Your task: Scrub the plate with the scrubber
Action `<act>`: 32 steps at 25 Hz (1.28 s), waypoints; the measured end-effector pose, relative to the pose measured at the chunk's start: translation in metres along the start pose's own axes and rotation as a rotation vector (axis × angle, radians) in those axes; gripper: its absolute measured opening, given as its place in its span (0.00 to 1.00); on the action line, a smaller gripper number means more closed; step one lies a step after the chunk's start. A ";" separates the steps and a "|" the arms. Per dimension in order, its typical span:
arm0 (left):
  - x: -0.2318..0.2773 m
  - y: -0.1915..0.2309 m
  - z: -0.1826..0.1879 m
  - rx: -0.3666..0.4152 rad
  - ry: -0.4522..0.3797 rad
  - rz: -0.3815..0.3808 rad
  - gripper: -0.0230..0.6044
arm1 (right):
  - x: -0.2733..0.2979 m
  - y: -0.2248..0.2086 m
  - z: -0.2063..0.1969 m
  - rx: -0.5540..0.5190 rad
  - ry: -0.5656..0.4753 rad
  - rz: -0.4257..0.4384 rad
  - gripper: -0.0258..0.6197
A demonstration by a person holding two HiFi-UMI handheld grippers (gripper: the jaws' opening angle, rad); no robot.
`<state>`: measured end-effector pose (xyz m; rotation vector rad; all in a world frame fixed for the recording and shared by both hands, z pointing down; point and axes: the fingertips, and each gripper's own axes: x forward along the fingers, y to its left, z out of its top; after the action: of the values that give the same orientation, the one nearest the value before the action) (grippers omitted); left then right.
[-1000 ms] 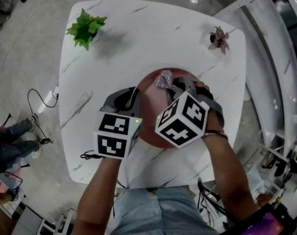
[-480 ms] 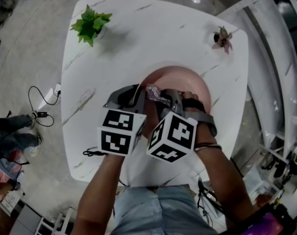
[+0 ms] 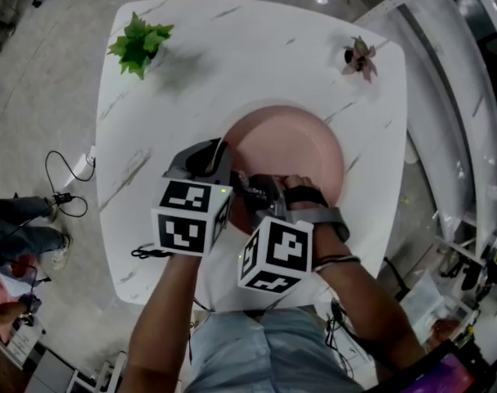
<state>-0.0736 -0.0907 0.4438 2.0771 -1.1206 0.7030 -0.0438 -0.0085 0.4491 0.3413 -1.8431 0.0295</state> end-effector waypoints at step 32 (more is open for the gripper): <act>0.000 -0.001 0.000 0.022 0.006 0.013 0.08 | -0.024 0.004 -0.094 0.267 0.188 0.107 0.17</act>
<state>-0.0728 -0.0906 0.4434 2.0868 -1.1284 0.7308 0.0496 0.0185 0.4549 0.4103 -1.6701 0.3720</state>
